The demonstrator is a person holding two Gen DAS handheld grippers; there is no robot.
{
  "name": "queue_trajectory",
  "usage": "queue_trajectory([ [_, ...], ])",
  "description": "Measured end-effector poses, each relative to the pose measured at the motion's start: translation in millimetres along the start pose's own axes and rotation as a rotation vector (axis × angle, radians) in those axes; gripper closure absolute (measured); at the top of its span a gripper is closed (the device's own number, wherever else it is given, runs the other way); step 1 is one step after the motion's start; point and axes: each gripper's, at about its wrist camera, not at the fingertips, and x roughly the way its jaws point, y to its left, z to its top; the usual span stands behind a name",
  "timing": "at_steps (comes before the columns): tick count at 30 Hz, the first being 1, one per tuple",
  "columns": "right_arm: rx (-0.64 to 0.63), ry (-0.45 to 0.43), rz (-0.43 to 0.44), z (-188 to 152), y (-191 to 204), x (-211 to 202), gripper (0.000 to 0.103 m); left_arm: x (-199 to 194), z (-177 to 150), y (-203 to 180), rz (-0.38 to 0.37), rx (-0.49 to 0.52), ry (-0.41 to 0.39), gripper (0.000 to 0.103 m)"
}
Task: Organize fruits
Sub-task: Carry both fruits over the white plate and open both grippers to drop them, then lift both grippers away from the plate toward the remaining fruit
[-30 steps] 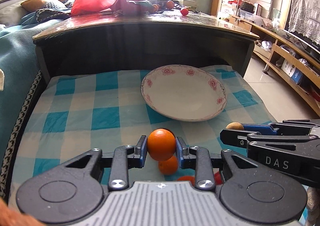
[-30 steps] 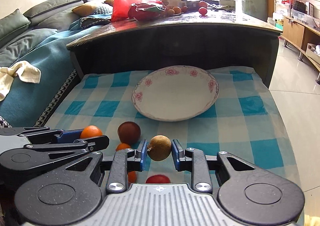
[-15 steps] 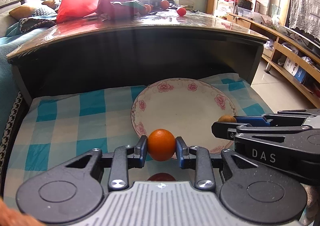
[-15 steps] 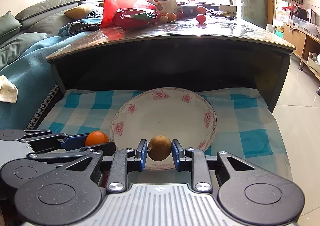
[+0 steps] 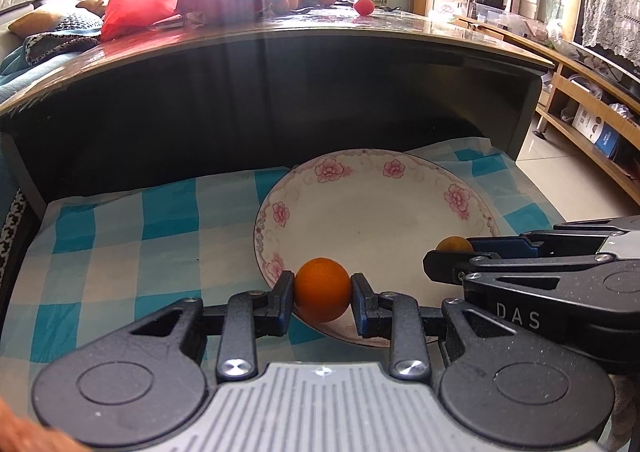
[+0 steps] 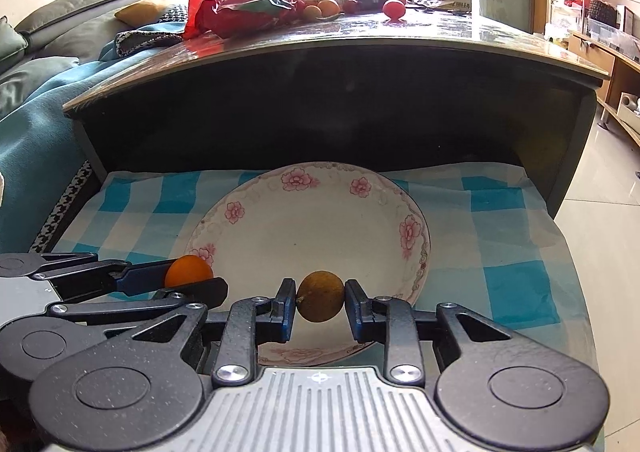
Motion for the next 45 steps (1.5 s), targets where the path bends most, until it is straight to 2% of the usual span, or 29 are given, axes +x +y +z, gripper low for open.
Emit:
queue_trajectory([
  [11,0.022,0.005,-0.013,2.5,-3.5,6.9,0.077,2.8,2.1,3.4,-0.009,-0.022,0.002,0.064],
  [15,0.024,0.001,-0.021,3.5,-5.0,6.0,0.072,1.6,2.7,4.1,-0.004,-0.024,-0.001,0.061],
  [25,0.024,-0.016,-0.022,5.6,-4.5,-0.4,0.067,-6.4,5.0,7.7,0.004,-0.038,-0.018,0.060],
  [37,0.010,-0.053,-0.012,4.6,2.0,-24.6,0.060,-43.9,4.7,10.8,-0.005,-0.047,-0.043,0.055],
  [45,0.002,-0.036,0.003,-9.5,5.0,-49.5,0.059,-71.7,-7.1,13.1,-0.015,-0.052,-0.031,0.055],
])
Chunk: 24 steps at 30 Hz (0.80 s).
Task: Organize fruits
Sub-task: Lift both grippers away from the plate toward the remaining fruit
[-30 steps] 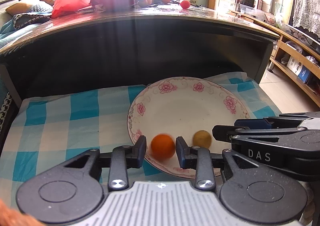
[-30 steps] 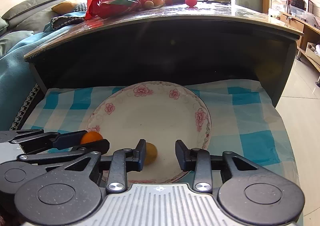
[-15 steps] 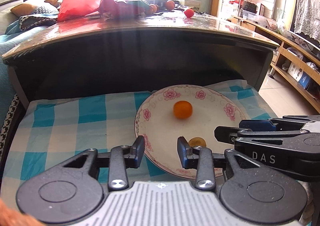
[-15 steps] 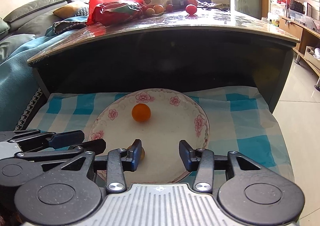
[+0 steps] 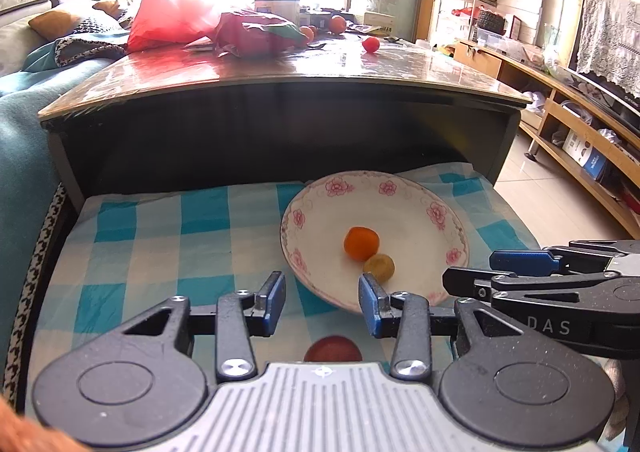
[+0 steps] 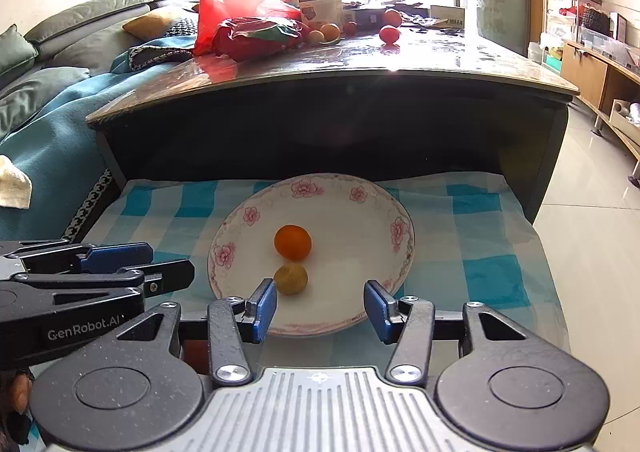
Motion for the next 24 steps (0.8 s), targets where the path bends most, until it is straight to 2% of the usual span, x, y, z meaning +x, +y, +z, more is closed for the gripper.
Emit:
queue_trajectory([
  [8,-0.031,0.033,0.032,-23.2,8.2,-22.6,0.058,-31.9,-28.3,9.1,-0.005,-0.023,0.043,0.054],
  [15,-0.092,0.099,0.060,-51.1,21.0,-34.9,0.057,-54.4,-72.2,12.9,-0.004,-0.027,0.122,0.054],
  [19,-0.140,0.125,0.066,-65.5,29.0,-43.8,0.051,-58.4,-95.6,12.9,-0.006,-0.029,0.165,0.054],
  [24,-0.189,0.145,0.082,-79.3,34.5,-52.0,0.050,-53.9,-113.8,7.9,-0.015,-0.008,0.204,0.054],
])
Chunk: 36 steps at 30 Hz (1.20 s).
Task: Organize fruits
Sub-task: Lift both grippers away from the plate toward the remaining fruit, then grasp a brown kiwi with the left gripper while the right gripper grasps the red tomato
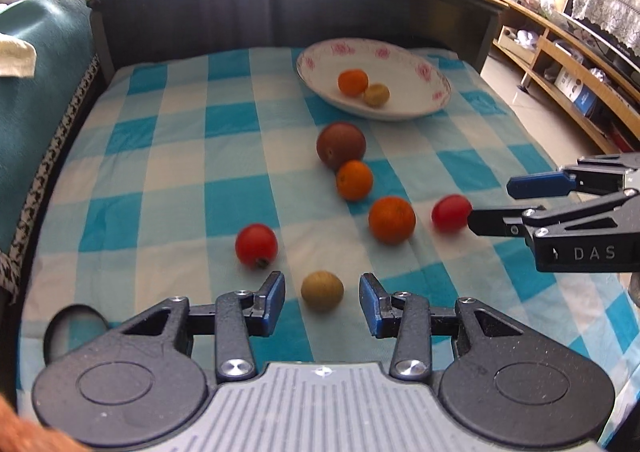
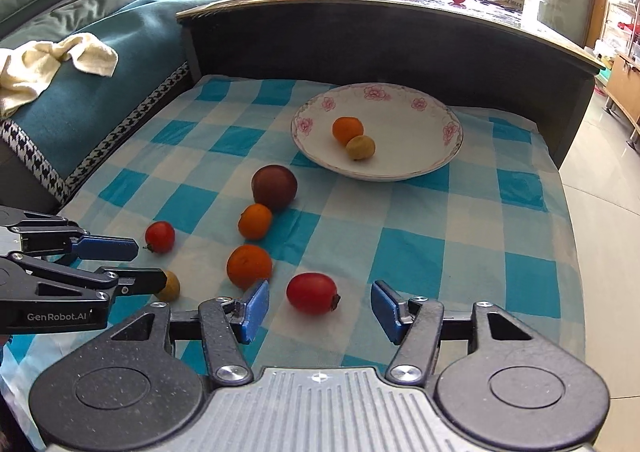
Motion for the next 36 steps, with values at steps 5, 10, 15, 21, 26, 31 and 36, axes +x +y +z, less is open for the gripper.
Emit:
queue_trajectory([
  [5,-0.022,0.008,-0.004,-3.8,-1.6,6.6,0.050,7.4,-3.4,-4.4,0.013,0.039,-0.010,0.054],
  [10,-0.015,0.007,0.013,-4.1,-4.9,13.2,0.050,14.7,-6.3,-1.5,0.024,0.043,0.001,0.054],
  [15,-0.031,0.007,0.014,-3.6,-3.3,22.2,0.050,17.8,-9.4,-2.1,0.033,0.072,-0.012,0.054],
  [21,-0.025,0.012,0.011,-2.1,-4.1,33.0,0.051,18.4,-13.2,-6.0,0.050,0.109,-0.037,0.054],
  [26,-0.031,0.030,0.010,-4.6,-3.0,39.2,0.056,17.8,-15.1,-6.4,0.051,0.115,-0.051,0.055],
  [31,-0.045,0.033,0.007,-6.6,-1.3,40.0,0.057,18.8,-15.6,-12.5,0.049,0.151,-0.064,0.061],
  [36,-0.032,0.031,0.022,-6.1,-3.3,39.2,0.066,19.1,-15.0,-14.4,0.048,0.158,-0.066,0.063],
])
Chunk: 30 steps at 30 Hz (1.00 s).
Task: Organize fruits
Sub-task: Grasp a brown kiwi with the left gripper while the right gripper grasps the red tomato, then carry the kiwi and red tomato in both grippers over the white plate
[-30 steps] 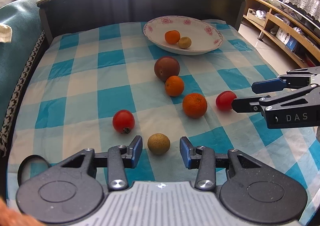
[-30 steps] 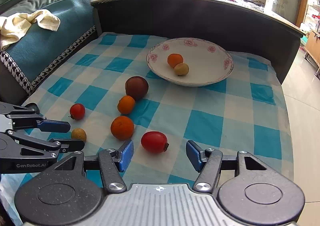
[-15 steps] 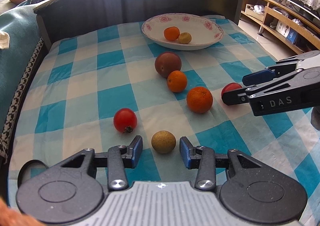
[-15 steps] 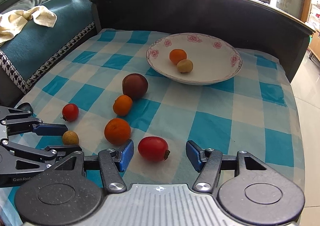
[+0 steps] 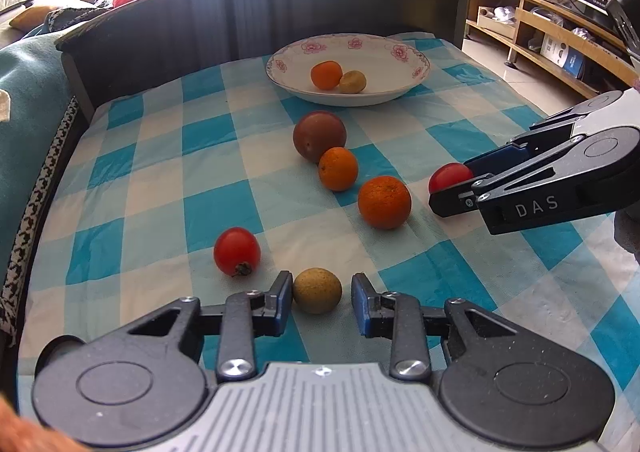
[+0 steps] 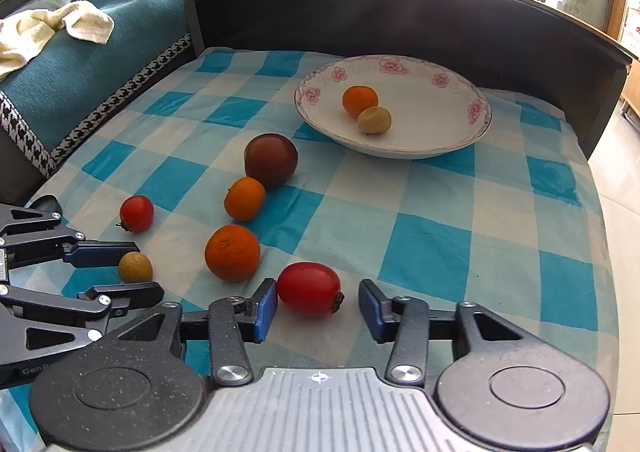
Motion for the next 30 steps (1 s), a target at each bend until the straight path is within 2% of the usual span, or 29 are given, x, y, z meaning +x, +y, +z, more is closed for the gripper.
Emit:
queue_trajectory([
  [18,-0.013,0.002,-0.002,1.1,2.4,1.0,0.067,-0.3,-0.5,0.1,0.004,-0.003,0.001,0.062],
  [20,-0.018,0.004,0.001,1.6,3.4,1.4,0.073,-0.3,0.2,0.7,0.001,-0.006,0.005,0.064],
  [22,-0.025,0.006,-0.006,2.4,6.3,1.7,0.074,-0.3,1.2,0.9,-0.004,-0.005,0.009,0.067],
  [30,-0.032,0.001,-0.016,4.2,7.3,-2.1,0.075,-3.6,8.0,-0.3,-0.002,-0.001,-0.005,0.068],
])
